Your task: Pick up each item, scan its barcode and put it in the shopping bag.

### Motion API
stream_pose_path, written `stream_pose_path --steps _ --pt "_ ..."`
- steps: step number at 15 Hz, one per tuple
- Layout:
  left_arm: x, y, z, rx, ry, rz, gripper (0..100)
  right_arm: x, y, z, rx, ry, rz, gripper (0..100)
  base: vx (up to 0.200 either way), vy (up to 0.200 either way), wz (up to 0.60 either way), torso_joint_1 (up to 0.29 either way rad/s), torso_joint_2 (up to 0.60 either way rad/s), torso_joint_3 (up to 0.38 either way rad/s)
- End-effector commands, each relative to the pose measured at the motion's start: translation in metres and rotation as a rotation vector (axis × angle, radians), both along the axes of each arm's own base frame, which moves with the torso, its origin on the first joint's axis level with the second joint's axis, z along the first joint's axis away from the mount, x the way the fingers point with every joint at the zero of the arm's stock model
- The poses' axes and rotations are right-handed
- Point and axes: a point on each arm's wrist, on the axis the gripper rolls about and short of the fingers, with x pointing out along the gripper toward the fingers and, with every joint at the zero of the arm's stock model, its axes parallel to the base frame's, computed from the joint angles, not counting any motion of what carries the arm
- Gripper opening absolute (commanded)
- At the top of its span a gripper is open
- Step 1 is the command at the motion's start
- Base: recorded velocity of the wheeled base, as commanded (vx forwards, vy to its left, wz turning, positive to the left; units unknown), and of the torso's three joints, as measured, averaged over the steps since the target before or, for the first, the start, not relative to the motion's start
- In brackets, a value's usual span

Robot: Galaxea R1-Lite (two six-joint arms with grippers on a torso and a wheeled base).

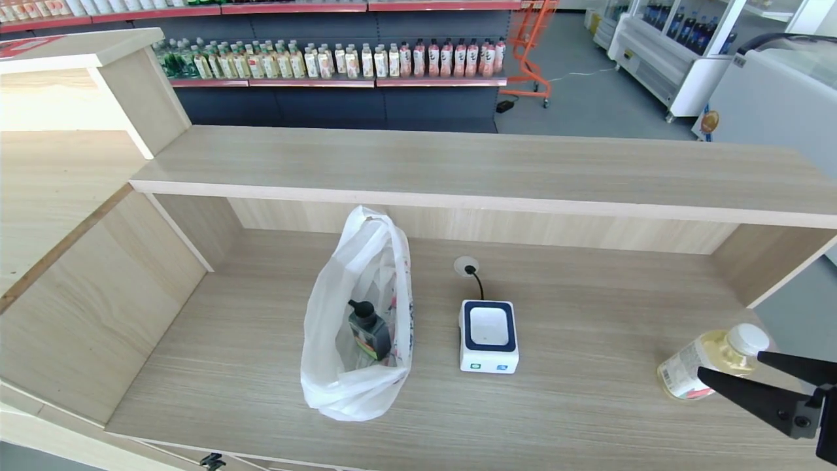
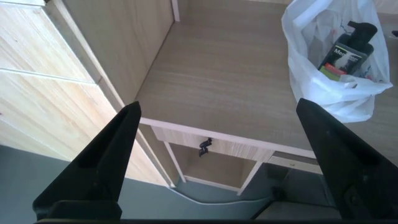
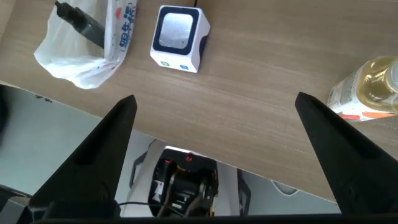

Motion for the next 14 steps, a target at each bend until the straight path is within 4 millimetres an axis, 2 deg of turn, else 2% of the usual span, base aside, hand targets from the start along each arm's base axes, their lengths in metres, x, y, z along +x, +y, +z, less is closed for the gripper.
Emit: stream_pose_path --steps 1,7,8,14 --pt "0.0 0.0 0.0 -0.011 -0.003 0.001 100 -0.003 -0.001 0.0 0.003 -0.003 -0.002 100 -0.2 0.0 0.0 -0.002 0.0 0.002" --pt "0.0 0.0 0.0 -0.008 -0.002 0.001 100 0.0 0.0 -0.001 -0.001 0.011 -0.003 100 -0.2 0.0 0.0 0.001 0.0 0.004" --pt "0.0 0.0 0.0 -0.008 -0.002 0.001 100 0.001 -0.001 -0.002 -0.008 0.019 -0.018 100 0.0 0.0 0.0 0.0 0.0 0.0" --pt "0.0 0.0 0.0 -0.005 -0.002 -0.001 100 0.013 -0.003 -0.012 -0.058 0.088 -0.119 100 0.0 -0.2 0.0 0.0 0.0 0.003"
